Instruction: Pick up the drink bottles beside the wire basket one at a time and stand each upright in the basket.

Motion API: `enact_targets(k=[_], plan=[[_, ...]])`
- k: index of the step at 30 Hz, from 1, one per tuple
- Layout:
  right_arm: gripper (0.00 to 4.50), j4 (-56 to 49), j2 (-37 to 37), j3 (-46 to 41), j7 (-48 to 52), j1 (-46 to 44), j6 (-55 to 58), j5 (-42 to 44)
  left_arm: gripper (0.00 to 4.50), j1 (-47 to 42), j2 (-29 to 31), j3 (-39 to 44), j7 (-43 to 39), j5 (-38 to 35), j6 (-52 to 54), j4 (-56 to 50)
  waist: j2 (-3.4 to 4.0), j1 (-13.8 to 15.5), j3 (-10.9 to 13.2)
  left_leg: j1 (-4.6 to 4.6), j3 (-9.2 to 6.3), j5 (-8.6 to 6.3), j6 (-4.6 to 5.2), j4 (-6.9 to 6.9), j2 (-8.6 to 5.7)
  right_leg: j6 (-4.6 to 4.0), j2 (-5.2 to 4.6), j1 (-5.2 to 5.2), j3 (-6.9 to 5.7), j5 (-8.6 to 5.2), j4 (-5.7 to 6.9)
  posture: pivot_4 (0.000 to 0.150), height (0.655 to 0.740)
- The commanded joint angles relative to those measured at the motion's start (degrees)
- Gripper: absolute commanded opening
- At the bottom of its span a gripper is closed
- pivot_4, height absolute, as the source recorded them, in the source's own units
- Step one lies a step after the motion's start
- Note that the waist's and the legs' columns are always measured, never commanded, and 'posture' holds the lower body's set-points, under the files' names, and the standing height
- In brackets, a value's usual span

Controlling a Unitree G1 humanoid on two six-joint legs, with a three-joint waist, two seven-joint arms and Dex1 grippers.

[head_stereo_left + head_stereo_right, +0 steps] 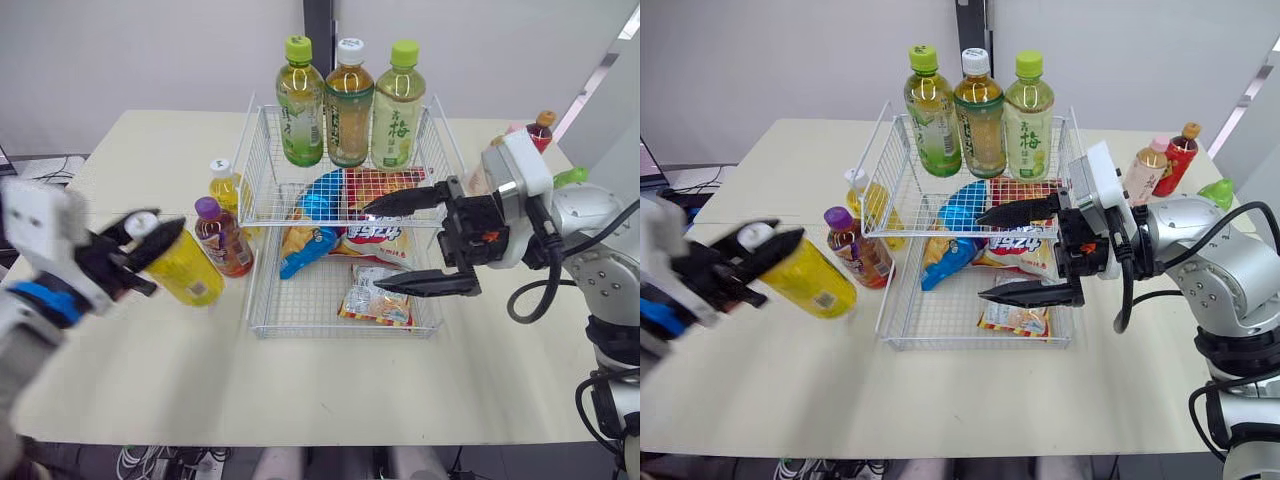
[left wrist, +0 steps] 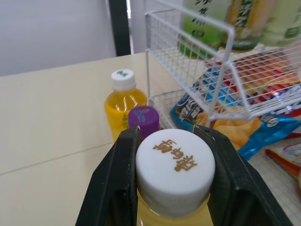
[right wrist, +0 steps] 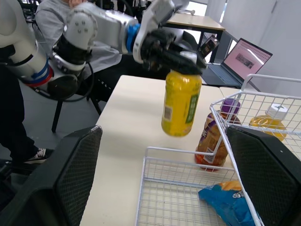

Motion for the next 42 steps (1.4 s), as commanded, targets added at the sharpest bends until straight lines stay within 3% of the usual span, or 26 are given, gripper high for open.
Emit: enact_targets(k=[1, 5, 9, 11, 14, 16, 21, 23, 29, 34, 42], plan=[[4.50, 0.09, 0.01, -0.28, -0.45, -1.69, -0.81, -1.19, 1.39, -10.14, 11.69, 1.07, -3.02, -7.66, 1.13, 11.81, 0.00, -0.14, 0.03, -0.05, 0.02, 0.00, 0.00, -0.02, 0.13, 0.13, 0.15, -0.08, 0.03, 0.00, -0.13, 0.150, 0.7378], [4.50, -0.03, -0.97, -0.51, -1.48, -1.27, -0.15, -2.72, 1.39, -25.63, 21.33, -9.97, -5.31, -8.37, -2.51, 25.29, -0.01, -0.21, 0.04, -0.09, 0.12, -0.02, -0.01, -0.07, 0.12, 0.11, 0.16, -0.19, 0.10, 0.02, -0.10, 0.150, 0.7378], [4.50, 0.10, -1.72, -0.82, -3.30, -0.56, 0.69, -4.10, 1.39, -42.96, 22.19, -23.51, -7.70, -7.26, -4.46, 33.26, 0.00, -0.21, 0.05, -0.21, 0.23, -0.02, -0.05, -0.09, 0.21, -0.02, 0.25, -0.30, 0.08, 0.11, -0.03, 0.150, 0.7378], [4.50, 0.37, -2.08, -0.90, -4.29, -0.22, 0.91, -5.12, 1.39, -52.32, 19.14, -29.76, -8.72, -5.38, -4.52, 36.88, -0.01, -0.29, 0.06, -0.23, 0.24, -0.03, -0.07, -0.06, 0.33, -0.02, 0.33, -0.37, 0.15, 0.15, 0.02, 0.150, 0.7378], [4.50, -4.83, -9.01, -11.19, -4.55, 3.46, 6.26, 1.59, 1.39, -66.80, 10.59, -38.98, -11.87, -2.81, -3.12, 42.90, 0.00, 0.54, 0.14, -0.48, 0.33, -0.03, -0.10, 0.09, 0.48, -0.06, 0.55, -0.49, 0.00, 0.23, -0.04, 0.150, 0.7378], [4.50, -6.71, -11.26, -14.85, -5.59, 5.17, 8.23, 4.56, 1.39, -71.50, 5.95, -43.29, -14.99, -0.18, -3.51, 45.72, 0.00, 0.82, 0.15, -0.65, 0.31, -0.03, -0.10, 0.19, 0.45, -0.04, 0.56, -0.55, -0.03, 0.26, -0.06, 0.150, 0.7378], [4.50, -9.38, -13.39, -19.61, -9.41, 8.18, 11.04, 9.48, 1.39, -73.97, -2.88, -50.53, -21.72, 6.73, -7.20, 48.62, 0.05, -0.20, 0.14, -0.58, 0.47, -0.03, -0.09, 0.17, 0.50, -0.05, 0.56, -0.54, 0.16, 0.27, -0.02, 0.150, 0.7378], [4.50, -10.14, -13.60, -19.73, -11.82, 8.05, 11.92, 9.81, 1.39, -72.80, -9.11, -53.96, -22.55, 10.27, -11.96, 49.26, 0.28, -1.53, 0.24, -0.59, 0.47, -0.03, -0.08, 0.17, 0.66, -0.24, 0.63, -0.71, 0.24, 0.38, 0.02, 0.150, 0.7378], [4.50, -12.27, -14.19, -20.01, -16.93, 8.45, 13.12, 11.17, 1.39, -69.44, -19.13, -59.09, -24.70, 21.36, -22.63, 51.48, 0.30, -0.90, 0.26, -0.60, 0.60, -0.02, -0.07, 0.20, 0.60, -0.29, 0.60, -0.65, 0.30, 0.40, -0.01, 0.150, 0.7378], [4.50, -13.84, -15.72, -22.36, -18.66, 10.26, 13.42, 13.70, 1.39, -68.55, -23.40, -60.10, -26.51, 26.68, -26.80, 54.72, 0.31, -0.63, 0.27, -0.70, 0.61, -0.02, -0.07, 0.18, 0.62, -0.30, 0.60, -0.78, 0.24, 0.40, -0.01, 0.150, 0.7378], [4.50, -15.20, -17.97, -27.97, -18.24, 16.02, 12.12, 16.24, 1.39, -68.97, -26.41, -59.23, -30.81, 29.19, -26.68, 58.72, 0.32, -0.33, 0.27, -0.64, 0.57, -0.03, -0.06, 0.26, 0.56, -0.28, 0.59, -0.57, 0.16, 0.41, -0.05, 0.150, 0.7378]])
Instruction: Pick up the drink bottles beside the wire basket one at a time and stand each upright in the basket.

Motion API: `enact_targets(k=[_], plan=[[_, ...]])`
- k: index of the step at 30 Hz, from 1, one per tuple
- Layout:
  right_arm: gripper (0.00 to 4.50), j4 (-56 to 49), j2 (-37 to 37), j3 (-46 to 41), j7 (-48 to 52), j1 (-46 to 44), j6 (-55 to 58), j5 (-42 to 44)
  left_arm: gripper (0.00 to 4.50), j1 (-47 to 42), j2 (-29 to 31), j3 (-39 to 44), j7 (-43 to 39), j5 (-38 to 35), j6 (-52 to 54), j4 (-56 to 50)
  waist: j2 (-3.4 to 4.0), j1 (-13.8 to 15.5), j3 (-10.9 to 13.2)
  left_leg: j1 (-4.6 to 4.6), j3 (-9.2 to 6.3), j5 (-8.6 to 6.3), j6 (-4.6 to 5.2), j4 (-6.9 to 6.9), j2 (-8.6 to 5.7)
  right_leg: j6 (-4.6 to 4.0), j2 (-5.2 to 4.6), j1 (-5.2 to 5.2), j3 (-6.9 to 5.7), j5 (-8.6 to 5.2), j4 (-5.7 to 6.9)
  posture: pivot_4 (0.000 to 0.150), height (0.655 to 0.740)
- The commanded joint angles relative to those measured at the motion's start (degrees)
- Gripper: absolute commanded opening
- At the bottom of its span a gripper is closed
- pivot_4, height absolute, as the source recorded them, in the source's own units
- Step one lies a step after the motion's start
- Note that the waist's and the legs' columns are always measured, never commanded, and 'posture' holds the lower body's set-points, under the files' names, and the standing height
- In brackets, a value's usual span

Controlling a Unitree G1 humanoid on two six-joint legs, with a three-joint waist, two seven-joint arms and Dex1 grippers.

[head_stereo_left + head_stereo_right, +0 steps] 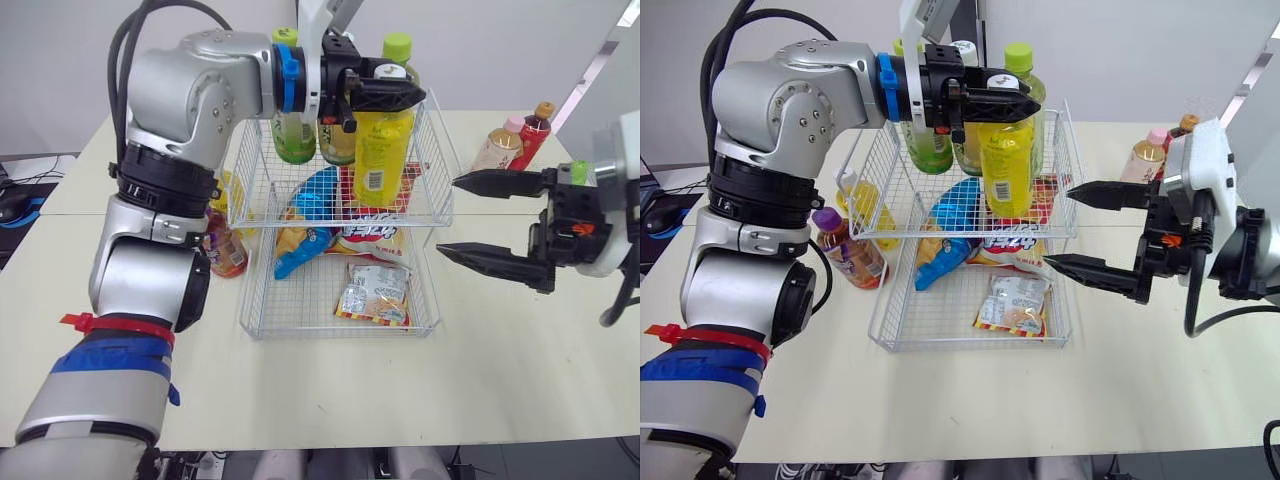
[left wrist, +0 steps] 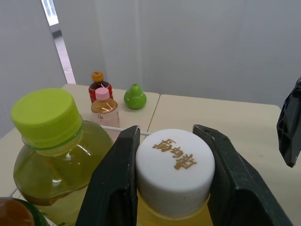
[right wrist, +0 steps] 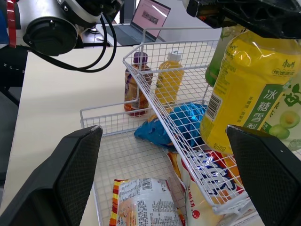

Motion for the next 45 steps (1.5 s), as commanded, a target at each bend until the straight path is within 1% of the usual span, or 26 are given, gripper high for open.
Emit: enact_targets(k=[1, 2, 3, 6, 8, 10, 13, 17, 20, 24, 27, 30, 34, 37, 39, 40, 42, 45], plan=[[4.50, -1.25, -1.38, -3.20, 0.29, 1.17, -1.72, 0.93, 1.74, -2.25, -0.51, 1.59, -2.57, 0.80, -0.60, 0.95, 0.00, -0.08, 0.00, 0.00, 0.01, 0.00, 0.00, 0.00, 0.00, 0.01, 0.00, 0.00, 0.01, 0.00, 0.00, 0.150, 0.7378], [4.50, -1.26, -1.59, -3.42, 0.39, 1.60, -1.96, 1.00, 2.13, -2.73, -0.58, 1.44, -3.67, 1.37, -1.27, 1.99, 0.00, -0.10, 0.00, 0.01, 0.01, 0.00, 0.00, 0.01, 0.00, 0.01, 0.00, 0.00, 0.01, 0.01, 0.01, 0.150, 0.7378], [4.50, -1.26, -1.83, -3.71, 0.53, 2.04, -2.23, 1.07, 2.36, -3.38, -0.69, 1.43, -4.53, 1.87, -1.95, 3.20, 0.01, -0.12, 0.00, 0.02, 0.01, 0.00, 0.00, 0.01, 0.01, 0.01, 0.01, 0.01, 0.01, 0.00, 0.01, 0.150, 0.7378], [4.50, -1.12, -2.29, -4.06, 0.76, 2.80, -2.90, 1.22, 3.29, -4.89, -0.59, 1.87, -6.46, 3.38, -3.98, 5.42, 0.00, -0.18, 0.00, 0.02, 0.01, 0.00, 0.00, 0.01, 0.01, 0.01, 0.01, 0.00, 0.00, 0.01, 0.02, 0.150, 0.7378], [4.50, -1.16, -2.49, -4.34, 0.92, 3.33, -3.28, 1.30, 3.95, -5.60, 0.25, 2.64, -7.44, 3.85, -4.21, 5.70, 0.00, -0.18, 0.00, 0.02, 0.01, 0.00, 0.01, 0.00, 0.01, 0.01, 0.01, 0.00, -0.01, 0.00, 0.01, 0.150, 0.7378], [4.50, -1.22, -2.51, -4.52, 1.06, 4.03, -3.85, 1.12, 4.49, -5.62, 2.32, 3.71, -8.74, 3.84, -3.81, 3.92, 0.01, -0.27, 0.00, 0.02, 0.01, 0.00, 0.00, -0.01, 0.01, 0.01, 0.02, 0.00, 0.00, 0.00, 0.01, 0.150, 0.7378], [4.50, -1.11, -2.39, -4.11, 1.10, 4.48, -4.62, 0.67, 4.49, -5.07, 5.75, 5.69, -9.27, 2.90, -1.20, 0.74, 0.01, -0.52, 0.00, 0.02, 0.01, 0.00, 0.00, -0.01, 0.04, 0.01, 0.04, -0.01, 0.01, 0.00, 0.03, 0.150, 0.7378], [4.50, -0.18, -2.34, -2.53, 1.11, 3.66, -5.24, 0.47, 4.49, -1.60, 13.03, 8.38, -10.56, 1.67, 2.90, -5.97, 0.04, -0.76, -0.01, 0.03, -0.01, 0.00, 0.00, -0.01, 0.05, 0.01, 0.04, -0.01, 0.02, 0.00, 0.03, 0.150, 0.7378], [4.50, 0.68, -1.91, -0.74, 1.04, 1.89, -5.63, 0.82, 4.49, 1.63, 17.98, 11.73, -9.79, -0.18, 6.80, -10.82, 0.06, -0.79, -0.02, 0.09, -0.07, 0.01, 0.00, 0.00, 0.06, 0.01, 0.05, 0.03, 0.02, 0.00, 0.06, 0.150, 0.7378], [4.50, 1.30, -0.97, 2.31, 0.58, -0.71, -6.33, 0.59, 4.49, 6.40, 22.99, 18.34, -5.76, -2.42, 10.97, -16.39, 0.05, -0.68, -0.02, 0.10, -0.15, 0.01, -0.01, 0.04, 0.07, 0.02, 0.06, 0.05, 0.00, 0.01, 0.06, 0.150, 0.7378], [4.50, 1.00, 0.86, 4.99, -0.12, -2.79, -7.43, -0.22, 4.49, 12.45, 27.90, 23.52, -3.62, -3.48, 12.67, -21.13, 0.07, -0.95, -0.03, 0.10, -0.20, 0.01, 0.00, 0.02, 0.08, 0.02, 0.06, 0.04, 0.02, 0.01, 0.05, 0.150, 0.7378], [4.50, 0.45, 3.98, 9.07, -1.18, -5.50, -8.63, -1.39, 4.49, 22.00, 33.59, 30.85, -2.27, -5.12, 15.48, -25.39, 0.08, -1.39, -0.04, 0.13, -0.22, 0.01, -0.01, -0.01, 0.12, 0.01, 0.07, 0.03, 0.05, 0.01, 0.07, 0.150, 0.7378], [4.50, 0.23, 6.98, 13.39, -2.04, -8.24, -9.02, -2.89, 4.49, 34.67, 38.06, 40.83, -1.10, -5.59, 16.71, -28.41, 0.08, -1.38, -0.04, 0.19, -0.27, 0.01, -0.01, 0.00, 0.16, 0.00, 0.09, 0.05, 0.05, 0.01, 0.12, 0.150, 0.7378], [4.50, 0.07, 8.70, 15.29, -2.49, -9.35, -9.03, -3.35, 4.49, 43.74, 39.69, 47.33, -1.38, -6.15, 17.62, -30.34, 0.07, -1.25, -0.05, 0.20, -0.28, 0.02, -0.01, 0.00, 0.16, -0.03, 0.09, 0.05, 0.06, 0.03, 0.09, 0.150, 0.7378], [4.50, -0.35, 10.07, 16.85, -2.79, -9.76, -9.17, -3.88, 4.49, 53.37, 39.33, 53.95, -2.77, -5.04, 17.33, -31.98, 0.10, -1.22, -0.05, 0.21, -0.25, 0.01, -0.01, -0.04, 0.16, -0.03, 0.07, 0.05, 0.10, 0.03, 0.03, 0.150, 0.7378], [4.50, -0.52, 10.57, 17.45, -2.81, -9.79, -9.31, -4.35, 4.49, 57.77, 38.52, 56.74, -2.99, -4.75, 17.16, -32.97, 0.10, -1.19, -0.06, 0.24, -0.21, 0.01, -0.01, -0.04, 0.15, -0.04, 0.04, 0.05, 0.13, 0.03, 0.08, 0.150, 0.7378], [4.50, -0.66, 11.15, 18.05, -2.79, -9.87, -9.42, -5.03, 4.49, 62.93, 37.53, 59.60, -2.64, -5.40, 16.69, -34.33, 0.10, -1.09, -0.06, 0.26, -0.22, 0.01, -0.02, -0.07, 0.18, -0.05, 0.03, 0.04, 0.13, 0.04, 0.04, 0.150, 0.7378], [4.50, -0.35, 12.32, 18.74, -2.56, -9.91, -10.10, -6.01, 4.49, 71.66, 32.54, 62.85, -0.74, -5.78, 15.28, -38.55, 0.11, -0.44, -0.10, 0.27, -0.26, 0.01, -0.02, -0.06, 0.27, -0.13, -0.01, 0.05, 0.10, 0.09, -0.01, 0.150, 0.7378]])
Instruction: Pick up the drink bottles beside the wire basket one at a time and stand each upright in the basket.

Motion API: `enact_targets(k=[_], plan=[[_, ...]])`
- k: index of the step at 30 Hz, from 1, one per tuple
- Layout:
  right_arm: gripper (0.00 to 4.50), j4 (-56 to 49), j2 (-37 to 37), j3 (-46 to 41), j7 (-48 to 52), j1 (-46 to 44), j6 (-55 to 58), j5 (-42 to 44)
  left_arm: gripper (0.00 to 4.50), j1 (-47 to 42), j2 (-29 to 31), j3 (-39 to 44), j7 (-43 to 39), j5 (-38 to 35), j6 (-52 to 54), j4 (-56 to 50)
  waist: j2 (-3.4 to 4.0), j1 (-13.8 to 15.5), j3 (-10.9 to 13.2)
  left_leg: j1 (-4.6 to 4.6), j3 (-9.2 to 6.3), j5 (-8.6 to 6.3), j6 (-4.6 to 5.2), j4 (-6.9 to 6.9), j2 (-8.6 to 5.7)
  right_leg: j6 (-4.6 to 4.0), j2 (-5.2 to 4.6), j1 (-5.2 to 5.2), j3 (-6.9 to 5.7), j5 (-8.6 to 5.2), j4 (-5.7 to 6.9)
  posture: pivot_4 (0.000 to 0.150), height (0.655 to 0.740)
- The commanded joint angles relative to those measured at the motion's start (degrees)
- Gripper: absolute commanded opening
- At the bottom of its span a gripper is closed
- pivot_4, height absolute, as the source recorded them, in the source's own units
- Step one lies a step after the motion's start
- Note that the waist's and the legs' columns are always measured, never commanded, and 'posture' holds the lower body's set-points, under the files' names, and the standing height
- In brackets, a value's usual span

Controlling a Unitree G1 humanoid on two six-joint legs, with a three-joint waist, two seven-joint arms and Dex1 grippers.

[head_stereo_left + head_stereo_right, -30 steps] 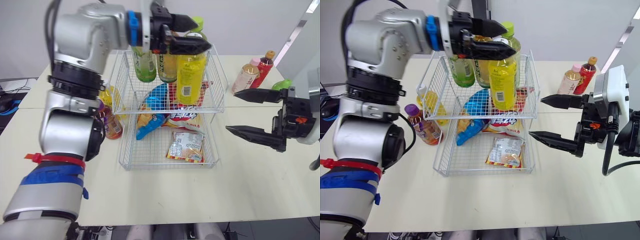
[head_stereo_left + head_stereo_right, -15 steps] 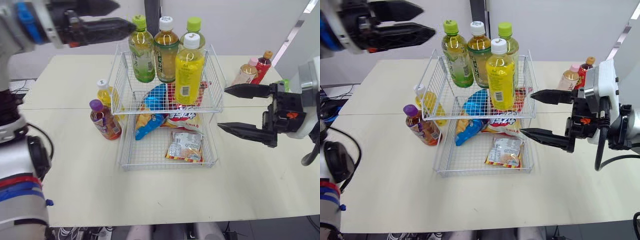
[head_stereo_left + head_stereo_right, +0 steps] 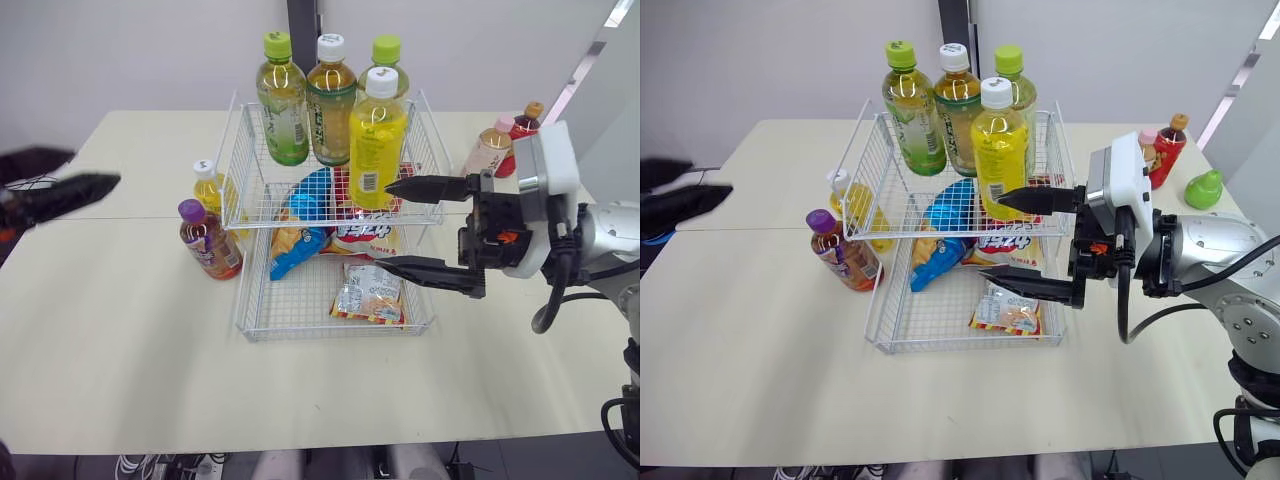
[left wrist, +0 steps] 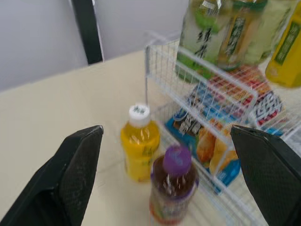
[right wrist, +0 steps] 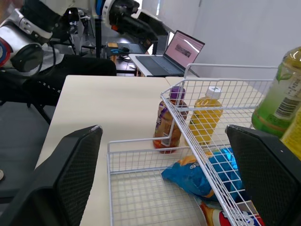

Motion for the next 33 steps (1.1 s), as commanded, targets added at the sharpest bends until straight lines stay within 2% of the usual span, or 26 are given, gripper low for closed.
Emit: enact_targets(k=[1, 4, 7, 14, 23, 27, 33], plan=[[4.50, -0.80, 0.58, -0.60, 0.56, 0.00, -2.10, -1.46, 4.49, 5.67, -4.45, 4.22, 2.43, -0.73, -2.42, -6.16, 0.03, 0.51, -0.02, 0.05, 0.05, 0.00, 0.00, -0.01, -0.02, 0.00, -0.05, 0.03, 0.05, 0.00, 0.00, 0.150, 0.7378], [4.50, -1.09, 0.63, -0.72, 1.36, 1.79, -3.20, -2.99, 4.49, 7.59, -8.22, 2.99, 5.69, -1.88, -3.84, -9.64, -0.04, 1.03, -0.06, 0.07, 0.01, 0.00, -0.01, 0.00, -0.01, -0.02, -0.07, 0.05, 0.01, 0.02, -0.02, 0.150, 0.7378], [4.50, -2.37, -0.06, -0.40, 0.89, 4.36, -4.77, -6.74, 4.49, 5.35, -13.34, -1.11, 11.56, -3.02, -5.07, -11.74, -0.07, 1.52, -0.12, 0.07, 0.01, -0.01, -0.02, 0.04, -0.02, -0.03, -0.08, 0.07, 0.02, 0.03, -0.01, 0.150, 0.7378], [4.50, -8.51, -1.07, -2.06, -2.22, 9.86, -2.94, -5.04, 4.49, -2.03, -21.38, -12.62, 22.97, -2.65, -7.56, -12.62, -0.08, 2.07, -0.18, 0.09, 0.05, -0.01, -0.01, 0.03, -0.04, -0.03, 0.02, 0.09, 0.02, 0.11, 0.02, 0.150, 0.7378], [4.50, -10.69, -1.41, -2.91, -3.97, 11.88, -2.18, -3.99, 4.49, -4.78, -27.90, -23.99, 34.72, 5.82, -17.01, -11.99, -0.10, 1.97, -0.20, 0.11, 0.10, 0.00, -0.01, 0.03, -0.07, -0.03, 0.09, 0.12, 0.03, 0.12, 0.04, 0.150, 0.7378], [4.50, -10.74, -1.45, -2.96, -4.21, 11.87, -2.02, -3.57, 4.49, -5.57, -30.53, -25.83, 39.23, 7.98, -18.53, -11.62, -0.10, 1.99, -0.20, 0.11, 0.09, 0.00, -0.01, 0.03, -0.08, -0.01, 0.09, 0.12, 0.02, 0.13, 0.03, 0.150, 0.7378], [4.50, -10.63, -1.52, -2.76, -4.18, 11.69, -1.85, -3.10, 4.49, -6.92, -31.63, -28.70, 41.64, 9.90, -20.05, -10.18, -0.10, 2.01, -0.20, 0.11, 0.10, 0.00, -0.01, 0.04, -0.09, -0.01, 0.11, 0.14, 0.01, 0.13, 0.03, 0.150, 0.7378]])
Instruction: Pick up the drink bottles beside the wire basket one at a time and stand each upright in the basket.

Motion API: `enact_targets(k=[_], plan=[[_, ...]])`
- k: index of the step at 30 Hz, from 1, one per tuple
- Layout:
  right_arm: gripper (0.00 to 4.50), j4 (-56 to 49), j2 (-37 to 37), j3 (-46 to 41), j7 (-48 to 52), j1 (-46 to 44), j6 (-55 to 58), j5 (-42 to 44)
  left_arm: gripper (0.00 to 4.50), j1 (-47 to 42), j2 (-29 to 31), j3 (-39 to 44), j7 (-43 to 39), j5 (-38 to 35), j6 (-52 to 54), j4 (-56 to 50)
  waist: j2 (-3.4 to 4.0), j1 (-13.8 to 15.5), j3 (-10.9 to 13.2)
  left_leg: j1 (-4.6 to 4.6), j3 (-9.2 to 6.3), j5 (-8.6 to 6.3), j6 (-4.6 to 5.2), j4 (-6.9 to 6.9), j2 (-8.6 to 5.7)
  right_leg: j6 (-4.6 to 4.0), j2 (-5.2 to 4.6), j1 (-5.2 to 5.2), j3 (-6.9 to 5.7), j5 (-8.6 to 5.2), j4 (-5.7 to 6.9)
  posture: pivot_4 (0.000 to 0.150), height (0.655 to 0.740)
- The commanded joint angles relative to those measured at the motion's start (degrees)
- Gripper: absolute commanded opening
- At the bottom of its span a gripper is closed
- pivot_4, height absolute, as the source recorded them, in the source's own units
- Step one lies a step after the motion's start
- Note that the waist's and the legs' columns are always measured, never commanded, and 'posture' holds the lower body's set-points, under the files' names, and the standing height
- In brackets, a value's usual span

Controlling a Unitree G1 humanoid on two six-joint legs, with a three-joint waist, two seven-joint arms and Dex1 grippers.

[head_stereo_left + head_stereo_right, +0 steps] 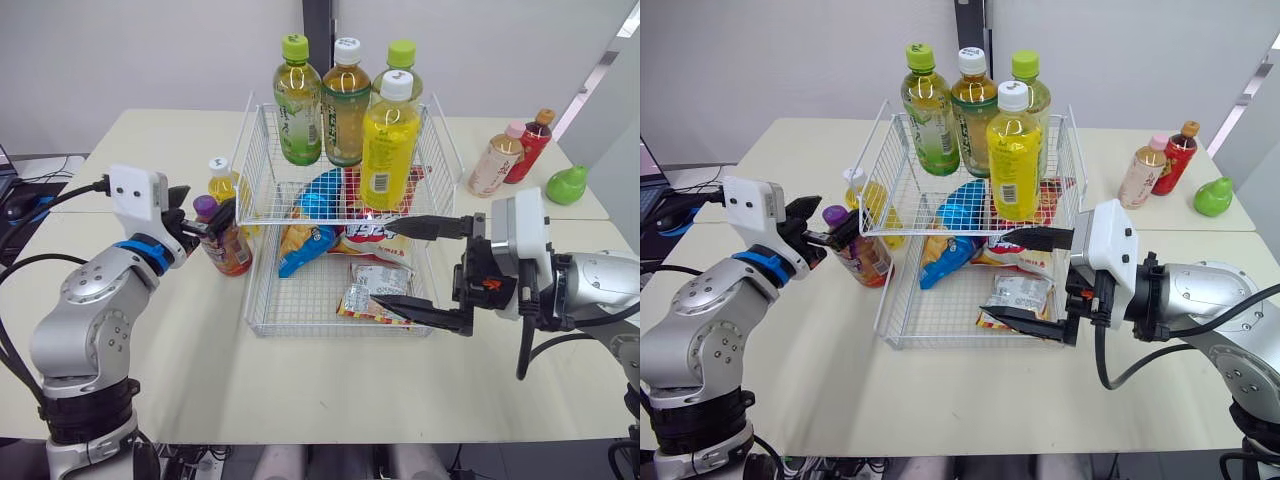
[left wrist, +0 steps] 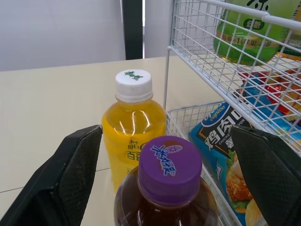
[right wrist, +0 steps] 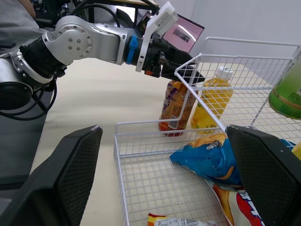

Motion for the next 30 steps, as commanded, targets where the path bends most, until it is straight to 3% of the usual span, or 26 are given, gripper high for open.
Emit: enact_targets(k=[1, 4, 7, 15, 22, 27, 30], plan=[[4.50, -1.25, -0.60, -1.09, -0.29, -0.17, -0.54, 0.58, 4.49, -1.43, -0.48, -1.04, 1.16, 0.78, -1.63, 0.10, 0.00, 0.02, 0.00, 0.00, 0.00, 0.00, 0.00, 0.00, 0.00, 0.00, 0.00, 0.00, 0.00, 0.00, 0.00, 0.150, 0.7378], [4.50, -1.36, -0.61, -1.13, -0.33, -0.12, -0.40, 0.84, 4.49, -1.34, -0.80, -1.95, 1.85, 1.21, -1.76, 0.14, 0.00, 0.01, 0.00, 0.00, 0.02, 0.00, 0.00, 0.00, 0.00, 0.00, 0.01, 0.00, -0.01, 0.00, 0.00, 0.150, 0.7378], [4.50, -1.48, -0.65, -1.15, -0.44, -0.03, -0.25, 0.99, 3.92, -0.83, -0.42, -2.76, 2.15, 2.12, -2.34, 0.40, 0.00, -0.01, 0.00, 0.00, 0.01, 0.00, 0.00, 0.00, 0.00, 0.00, 0.01, 0.00, -0.01, 0.00, 0.00, 0.150, 0.7378], [4.50, -1.61, -0.81, -1.21, -0.66, -0.03, -0.07, 1.21, 1.40, -1.16, -0.61, -3.14, 2.93, 2.83, -2.97, 1.06, 0.00, 0.00, 0.00, 0.00, 0.01, 0.00, 0.00, 0.00, 0.00, 0.00, 0.01, 0.00, -0.02, 0.00, 0.00, 0.150, 0.7378], [4.50, -1.91, -0.89, -1.50, -0.90, 0.50, -0.64, 0.69, 1.36, -0.27, -0.43, 2.03, 4.05, -0.47, -1.34, -2.30, 0.00, -0.12, 0.00, 0.00, -0.01, 0.00, 0.00, -0.01, 0.02, 0.01, 0.01, -0.01, -0.02, 0.00, 0.00, 0.150, 0.7378], [4.50, -0.13, -1.27, -2.27, -0.40, -1.50, -0.61, 1.43, 1.36, -3.30, 7.47, 7.63, -2.69, -9.04, 3.26, -3.60, -0.01, -0.22, 0.02, -0.04, 0.00, 0.00, 0.00, -0.01, 0.05, 0.00, 0.11, -0.05, -0.03, 0.00, -0.01, 0.150, 0.7378], [4.50, 1.45, -2.38, -3.69, 0.61, -2.22, 0.27, 3.37, 1.36, -13.22, 13.66, 13.13, -2.75, -17.82, 11.37, 2.22, -0.12, 0.08, 0.06, -0.09, -0.04, 0.01, -0.01, 0.03, 0.05, 0.00, 0.18, -0.04, -0.13, -0.01, -0.01, 0.150, 0.7378]])
